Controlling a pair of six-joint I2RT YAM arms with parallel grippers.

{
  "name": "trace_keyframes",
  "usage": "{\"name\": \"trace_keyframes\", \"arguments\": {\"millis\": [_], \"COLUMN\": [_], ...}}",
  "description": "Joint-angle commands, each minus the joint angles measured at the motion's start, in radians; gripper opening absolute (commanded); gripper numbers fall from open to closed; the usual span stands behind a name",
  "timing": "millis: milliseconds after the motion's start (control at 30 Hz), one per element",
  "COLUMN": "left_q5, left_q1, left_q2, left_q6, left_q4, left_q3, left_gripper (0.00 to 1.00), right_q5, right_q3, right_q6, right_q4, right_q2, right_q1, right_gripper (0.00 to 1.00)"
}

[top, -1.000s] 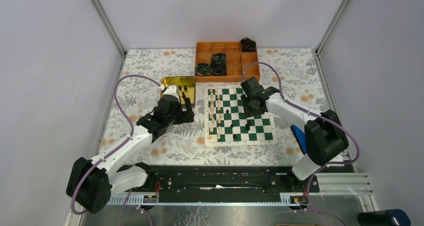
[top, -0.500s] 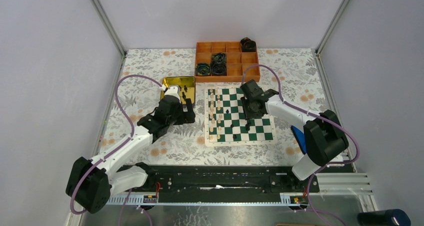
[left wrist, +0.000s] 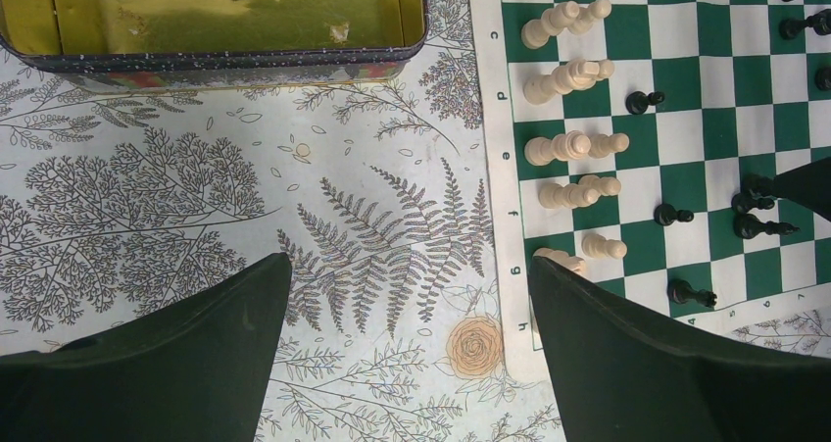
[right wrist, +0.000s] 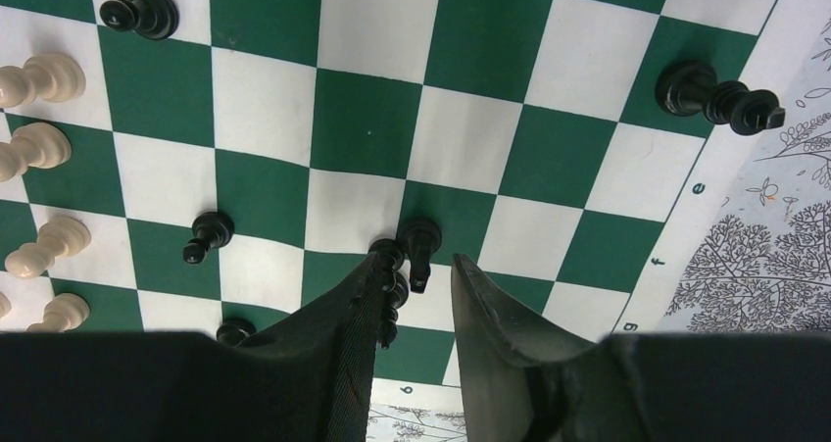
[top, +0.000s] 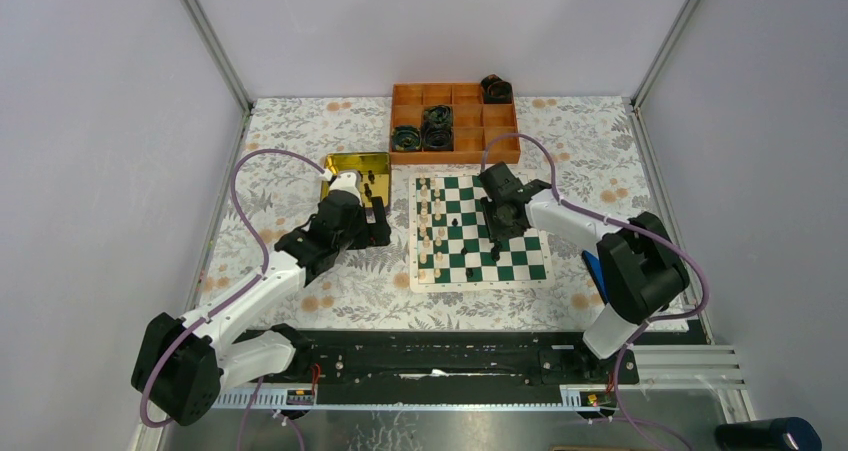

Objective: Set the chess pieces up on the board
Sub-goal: Pick up the chess piece from the chessboard.

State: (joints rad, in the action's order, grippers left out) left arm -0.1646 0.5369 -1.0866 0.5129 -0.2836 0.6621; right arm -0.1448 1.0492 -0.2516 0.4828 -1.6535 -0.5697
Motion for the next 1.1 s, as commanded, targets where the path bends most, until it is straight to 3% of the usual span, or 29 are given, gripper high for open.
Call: {"name": "trace_keyframes", "arguments": {"millis": [0, 400, 1067], "left_q5": [-0.022, -0.024, -0.021], "left_q1": [0.008, 0.012, 0.014], "left_q2": [0.007, -0.002, -0.007], "left_q6": [-0.019, -0.022, -0.024], "left_q4": [0.029, 0.027, 0.027], "left_q3": [0.004, 0.006, 0.010], "left_gripper": [0.99, 0.99, 0.99], "right_q5": [0.003, -0.002, -0.031], "right_q3": [-0.003, -0.005, -0.001], "right_q6": [-0.009, -0.015, -0.028], "right_q4": [-0.028, -0.045, -0.031], "right_q2": [-0.010, -0.038, -0.028], "right_q1": [-0.008, -0.008, -0.006], "right_gripper": [0.38, 0.32, 0.04]}}
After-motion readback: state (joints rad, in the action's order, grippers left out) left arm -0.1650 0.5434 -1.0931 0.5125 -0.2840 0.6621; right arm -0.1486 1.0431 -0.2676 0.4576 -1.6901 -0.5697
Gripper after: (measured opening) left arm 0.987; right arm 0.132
